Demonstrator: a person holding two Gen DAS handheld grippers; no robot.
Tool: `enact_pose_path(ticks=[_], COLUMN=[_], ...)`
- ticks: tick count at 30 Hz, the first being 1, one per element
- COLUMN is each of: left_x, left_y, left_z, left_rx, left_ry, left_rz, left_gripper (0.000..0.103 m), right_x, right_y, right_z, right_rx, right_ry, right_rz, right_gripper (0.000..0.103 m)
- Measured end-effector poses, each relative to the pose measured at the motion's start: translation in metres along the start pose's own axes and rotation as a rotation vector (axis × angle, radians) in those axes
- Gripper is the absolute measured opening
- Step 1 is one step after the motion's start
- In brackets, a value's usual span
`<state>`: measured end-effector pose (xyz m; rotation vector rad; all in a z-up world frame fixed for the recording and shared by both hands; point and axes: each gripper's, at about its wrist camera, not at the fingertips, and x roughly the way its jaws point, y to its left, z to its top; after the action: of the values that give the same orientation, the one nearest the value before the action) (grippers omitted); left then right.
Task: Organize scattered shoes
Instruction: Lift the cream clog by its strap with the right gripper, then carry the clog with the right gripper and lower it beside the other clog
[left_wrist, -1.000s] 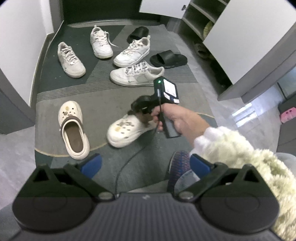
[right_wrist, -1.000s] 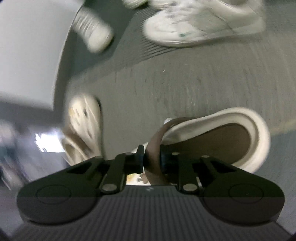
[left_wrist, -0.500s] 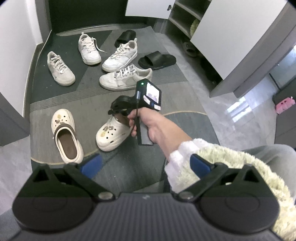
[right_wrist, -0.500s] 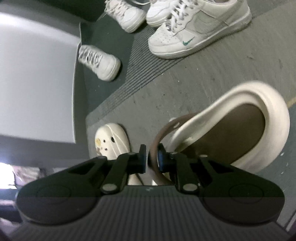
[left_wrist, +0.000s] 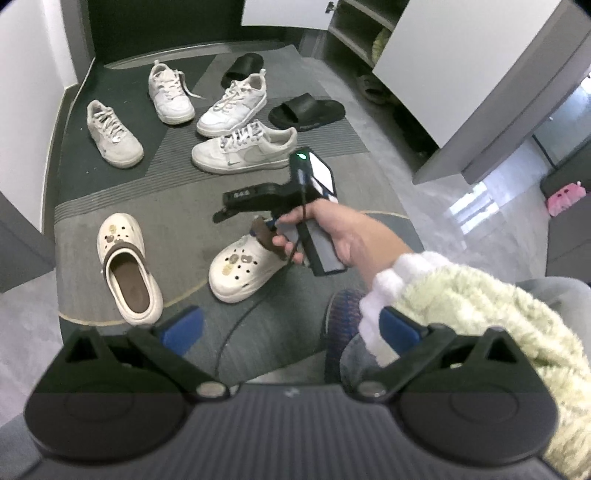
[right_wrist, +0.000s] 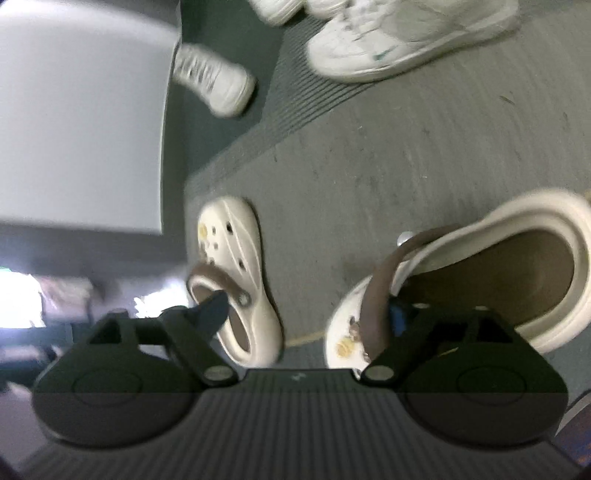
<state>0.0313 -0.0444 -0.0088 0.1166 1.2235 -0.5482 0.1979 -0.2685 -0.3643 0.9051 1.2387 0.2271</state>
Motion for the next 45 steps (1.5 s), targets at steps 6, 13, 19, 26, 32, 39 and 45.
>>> enact_pose_path(ticks=[6, 13, 19, 26, 32, 39, 45], left_x=[0.007, 0.017, 0.011, 0.006, 0.002, -0.003, 0.001], left_y=[-0.003, 0.000, -0.008, -0.020, -0.034, -0.042, -0.031], left_z=[-0.003, -0.010, -0.014, -0.018, -0.026, -0.032, -0.027], left_rx=[0.008, 0.006, 0.044, 0.092, 0.125, 0.159, 0.110], left_ry=[0.018, 0.055, 0.039, 0.018, 0.017, 0.004, 0.014], left_rz=[0.004, 0.029, 0.012, 0.000, -0.021, -0.040, -0.020], left_gripper=[0.102, 0.102, 0.102, 0.102, 0.102, 0.102, 0.102], right_x=[-0.029, -0.042, -0.049, -0.035, -0.008, -0.007, 0.010], right_y=[-0.118, -0.162, -0.115, -0.083, -0.045, -0.021, 0.027], right_z=[-0.040, -0.076, -0.051, -0.058, -0.068, -0.037, -0.066], right_rx=[0.422, 0.457, 0.180, -0.057, -0.316, -0.523, -1.237], right_ry=[-0.314, -0.498, -0.374, -0.320, -0.229, 0.108, 0.310], right_rz=[0.353, 0.292, 0.223, -0.016, -0.190, -0.422, -0.585], right_gripper=[0.087, 0.090, 0.077, 0.021, 0.023, 0.068, 0.076])
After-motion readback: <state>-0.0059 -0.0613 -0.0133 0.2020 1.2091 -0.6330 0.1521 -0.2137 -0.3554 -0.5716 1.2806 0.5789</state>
